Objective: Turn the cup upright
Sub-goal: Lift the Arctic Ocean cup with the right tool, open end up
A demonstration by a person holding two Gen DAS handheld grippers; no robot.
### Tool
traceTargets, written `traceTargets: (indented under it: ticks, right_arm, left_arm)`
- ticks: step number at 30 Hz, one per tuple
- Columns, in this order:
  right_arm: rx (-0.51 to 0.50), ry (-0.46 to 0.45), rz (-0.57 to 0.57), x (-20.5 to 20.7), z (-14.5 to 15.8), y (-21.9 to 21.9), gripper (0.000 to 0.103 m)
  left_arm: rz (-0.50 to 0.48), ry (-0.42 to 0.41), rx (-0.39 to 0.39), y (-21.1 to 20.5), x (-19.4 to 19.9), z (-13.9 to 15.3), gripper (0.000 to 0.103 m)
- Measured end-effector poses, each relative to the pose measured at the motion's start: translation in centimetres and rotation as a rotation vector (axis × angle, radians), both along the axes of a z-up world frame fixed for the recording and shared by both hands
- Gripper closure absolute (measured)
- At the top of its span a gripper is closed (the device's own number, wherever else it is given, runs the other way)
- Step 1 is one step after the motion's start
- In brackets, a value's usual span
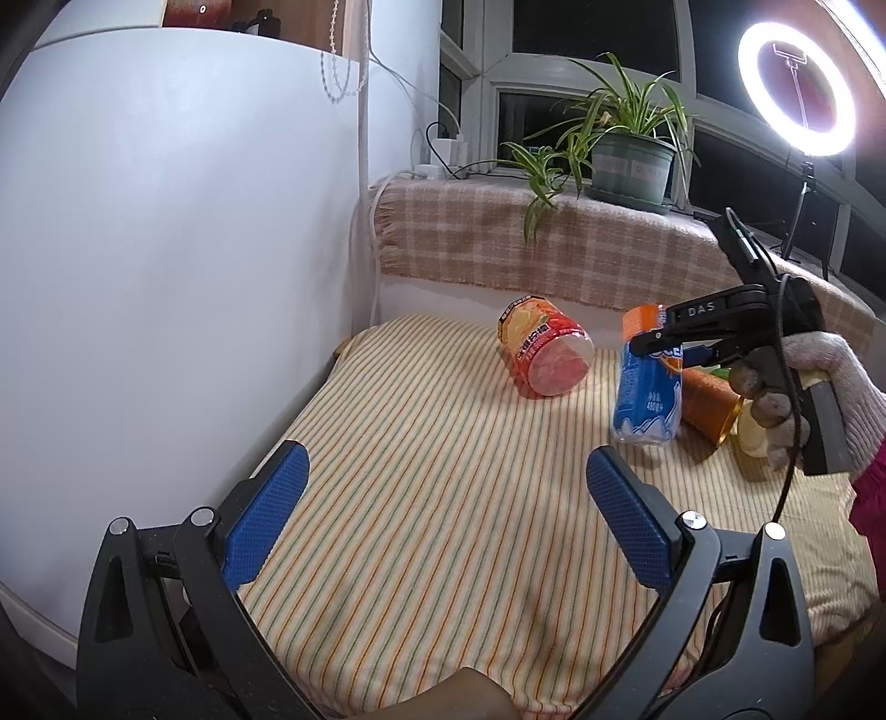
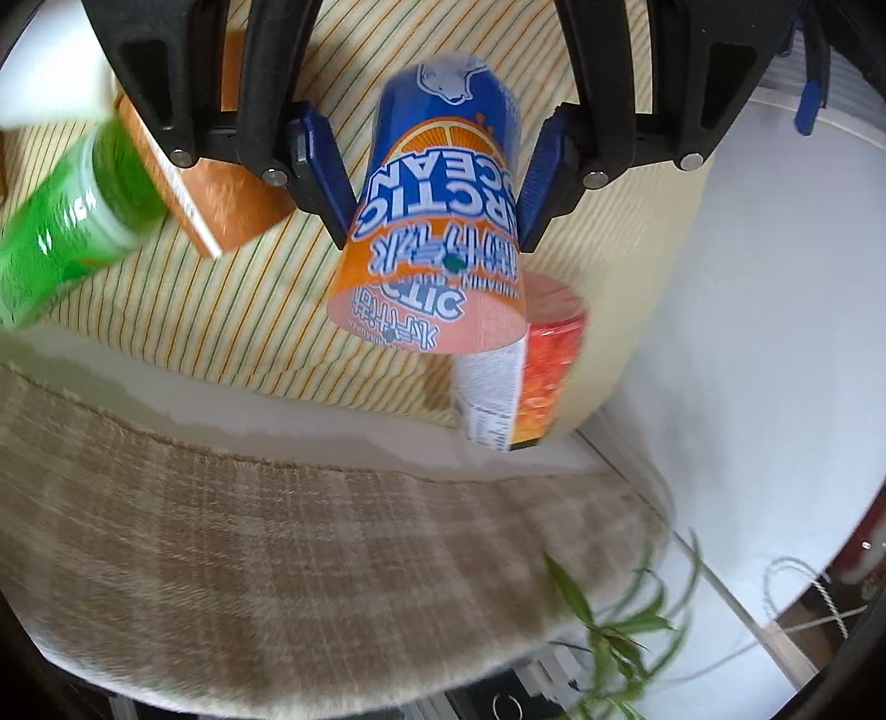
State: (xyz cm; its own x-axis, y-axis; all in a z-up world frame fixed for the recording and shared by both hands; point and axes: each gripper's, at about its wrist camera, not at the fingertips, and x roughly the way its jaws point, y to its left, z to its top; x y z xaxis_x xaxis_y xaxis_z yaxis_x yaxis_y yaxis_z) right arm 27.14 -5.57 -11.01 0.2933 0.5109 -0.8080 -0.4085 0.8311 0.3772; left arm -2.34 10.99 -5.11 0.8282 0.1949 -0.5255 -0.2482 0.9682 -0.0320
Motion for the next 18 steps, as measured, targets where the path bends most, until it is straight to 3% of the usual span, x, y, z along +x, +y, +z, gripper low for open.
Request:
traceTargets:
  ticks: [5,10,18]
  right_arm:
    - [0.084,0.006,0.000,-2.2,1.7,0.0,0.044]
    - [0.168,0.030,0.029,-4.9,2.8,-3.0,0.044]
    - [0.236,0.155,0.118,-10.4,2.2,-6.3,0.044]
  left_arm:
    - [-0.010,-0.007,0.006,-0.4,-0.3,0.3,0.001]
    - [-0.019,-0.012,0.009,-0.7,-0.5,0.6,0.001]
    - [-0.043,-0.003,-0.021,-1.2,-0.3,0.6,0.001]
